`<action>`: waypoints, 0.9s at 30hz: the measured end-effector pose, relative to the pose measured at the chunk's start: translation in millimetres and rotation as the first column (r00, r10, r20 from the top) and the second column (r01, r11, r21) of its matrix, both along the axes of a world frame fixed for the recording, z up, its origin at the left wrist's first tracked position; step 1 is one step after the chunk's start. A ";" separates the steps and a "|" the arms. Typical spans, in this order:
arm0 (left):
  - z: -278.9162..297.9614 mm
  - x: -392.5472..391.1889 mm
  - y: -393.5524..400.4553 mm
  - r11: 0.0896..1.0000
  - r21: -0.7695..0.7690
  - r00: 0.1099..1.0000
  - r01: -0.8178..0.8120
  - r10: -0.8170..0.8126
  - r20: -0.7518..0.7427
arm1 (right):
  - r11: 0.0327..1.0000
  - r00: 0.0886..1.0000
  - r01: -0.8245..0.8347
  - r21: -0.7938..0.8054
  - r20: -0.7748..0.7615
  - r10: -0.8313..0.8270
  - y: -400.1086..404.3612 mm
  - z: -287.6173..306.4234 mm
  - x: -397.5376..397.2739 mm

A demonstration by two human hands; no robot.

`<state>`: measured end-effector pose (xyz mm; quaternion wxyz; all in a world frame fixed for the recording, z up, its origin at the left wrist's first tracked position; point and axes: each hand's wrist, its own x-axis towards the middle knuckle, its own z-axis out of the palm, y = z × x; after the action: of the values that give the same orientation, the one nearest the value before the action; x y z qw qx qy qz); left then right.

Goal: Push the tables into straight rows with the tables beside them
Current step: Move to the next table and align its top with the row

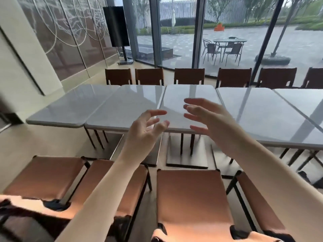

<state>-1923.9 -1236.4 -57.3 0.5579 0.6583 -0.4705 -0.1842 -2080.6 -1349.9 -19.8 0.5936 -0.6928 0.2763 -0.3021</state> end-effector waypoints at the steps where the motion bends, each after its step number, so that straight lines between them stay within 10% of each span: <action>1: 5.6 7.1 13.1 1.000 0.005 0.999 -0.029 0.029 0.023 | 0.999 0.999 -0.032 -0.011 0.007 0.032 11.5 5.1 9.3; 27: 51.6 377.9 432.0 0.868 0.030 0.868 -0.496 0.495 0.037 | 0.906 0.907 -0.417 0.073 0.100 0.409 367.3 20.7 442.1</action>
<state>-1546.0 -804.4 -5.7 0.5671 0.7701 -0.2901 -0.0346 -1638.5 -982.5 0.9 0.6865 -0.6943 0.1123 -0.1849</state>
